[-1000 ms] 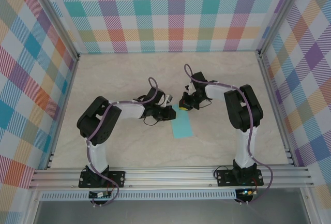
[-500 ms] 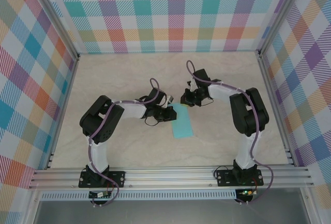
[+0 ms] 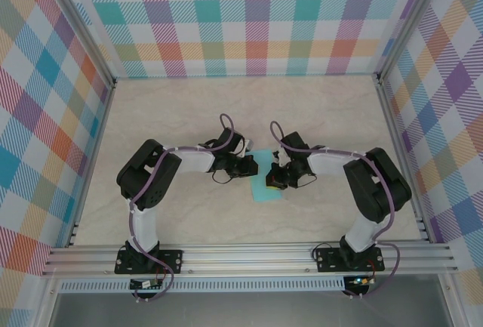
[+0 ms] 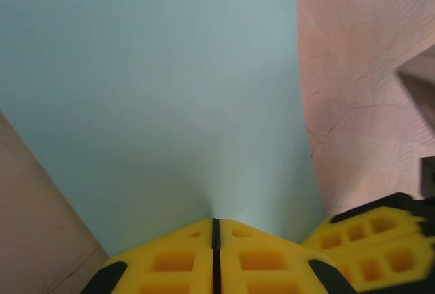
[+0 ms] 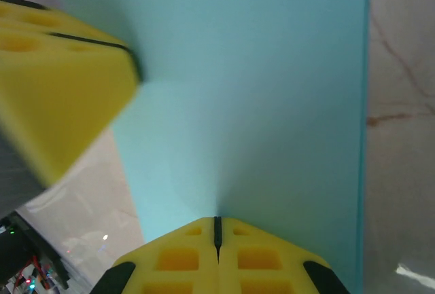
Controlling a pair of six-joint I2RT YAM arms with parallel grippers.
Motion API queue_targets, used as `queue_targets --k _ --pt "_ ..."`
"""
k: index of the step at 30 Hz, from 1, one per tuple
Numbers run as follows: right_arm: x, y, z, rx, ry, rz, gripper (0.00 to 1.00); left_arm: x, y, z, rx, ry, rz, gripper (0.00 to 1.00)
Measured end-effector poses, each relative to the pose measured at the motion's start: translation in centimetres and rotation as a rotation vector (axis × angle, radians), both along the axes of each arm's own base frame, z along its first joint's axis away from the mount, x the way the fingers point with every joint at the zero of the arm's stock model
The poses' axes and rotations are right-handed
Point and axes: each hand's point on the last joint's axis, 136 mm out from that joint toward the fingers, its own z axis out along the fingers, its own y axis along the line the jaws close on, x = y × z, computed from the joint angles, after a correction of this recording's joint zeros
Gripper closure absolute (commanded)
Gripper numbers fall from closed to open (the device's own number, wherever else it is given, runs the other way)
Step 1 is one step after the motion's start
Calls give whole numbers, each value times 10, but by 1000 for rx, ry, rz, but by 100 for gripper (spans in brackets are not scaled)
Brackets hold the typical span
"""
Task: Fold a paper plane with a square sheet of paper (fold left side to right side)
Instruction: First fold the square sheet of paper in half at the center of the table.
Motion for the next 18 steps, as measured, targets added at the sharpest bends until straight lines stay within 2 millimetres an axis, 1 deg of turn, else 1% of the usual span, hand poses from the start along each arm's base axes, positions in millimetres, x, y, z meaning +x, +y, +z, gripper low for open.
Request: queue_targets --k 9,18 --pt "1 -1 -1 -10 -3 -5 100 6 4 1 52 -17 9 92" --pt "7 -1 -2 -15 -38 -8 100 28 9 0 96 -25 9 92"
